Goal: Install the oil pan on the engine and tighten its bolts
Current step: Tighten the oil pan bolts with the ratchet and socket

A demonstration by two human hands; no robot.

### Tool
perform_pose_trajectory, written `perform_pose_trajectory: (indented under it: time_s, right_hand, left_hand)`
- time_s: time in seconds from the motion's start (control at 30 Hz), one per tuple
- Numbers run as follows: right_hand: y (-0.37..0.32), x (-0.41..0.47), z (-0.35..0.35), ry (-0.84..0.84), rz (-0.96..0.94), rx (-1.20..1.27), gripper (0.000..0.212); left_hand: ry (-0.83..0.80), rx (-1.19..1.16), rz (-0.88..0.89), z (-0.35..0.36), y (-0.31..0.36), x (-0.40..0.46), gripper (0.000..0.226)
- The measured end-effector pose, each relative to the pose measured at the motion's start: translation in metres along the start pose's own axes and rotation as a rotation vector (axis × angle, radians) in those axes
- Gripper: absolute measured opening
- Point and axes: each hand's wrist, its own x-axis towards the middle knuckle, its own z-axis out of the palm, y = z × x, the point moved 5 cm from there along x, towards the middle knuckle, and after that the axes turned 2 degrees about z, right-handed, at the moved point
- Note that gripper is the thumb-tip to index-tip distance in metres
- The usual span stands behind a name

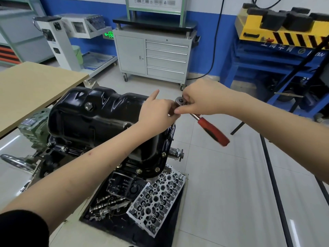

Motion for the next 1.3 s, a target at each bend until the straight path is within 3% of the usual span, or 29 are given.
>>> perform_pose_trajectory:
  time_s: [0.13,0.27,0.4,0.57,0.7,0.83,1.03,1.17,1.3]
  right_hand:
    - [-0.001,-0.005,-0.001,0.007,0.006,0.042,0.043]
    - [-0.007,-0.01,-0.004,0.028,-0.177,0.012,0.02]
    - [-0.007,-0.005,-0.007,0.051,-0.261,-0.134,0.028]
    - [-0.004,-0.001,-0.005,0.001,-0.076,-0.078,0.043]
    - [-0.009,-0.006,-0.006,0.065,-0.2,-0.08,0.019]
    - [-0.015,-0.002,-0.006,0.057,-0.301,-0.137,0.024]
    - [-0.004,-0.002,-0.003,-0.004,-0.09,-0.1,0.047]
    - [-0.014,-0.004,-0.004,0.064,-0.255,-0.125,0.014]
    - [-0.016,0.003,-0.005,0.052,-0.271,-0.157,0.022]
  left_hand:
    - [-0.01,-0.002,-0.023,0.001,0.0,0.0,0.028]
    - [-0.053,-0.012,-0.005,0.0,-0.001,0.001,0.026]
    - [-0.084,-0.017,0.0,0.001,0.001,0.001,0.026]
    - [-0.069,0.028,-0.022,0.002,0.001,0.001,0.032]
    - [-0.106,0.035,-0.015,0.002,0.002,0.001,0.032]
    - [-0.123,0.048,0.012,-0.001,0.002,-0.002,0.032]
    - [-0.067,0.082,0.01,0.001,0.003,-0.002,0.034]
    - [-0.072,0.083,0.037,0.0,0.002,-0.003,0.032]
    - [-0.097,0.116,0.057,0.001,0.001,-0.005,0.032]
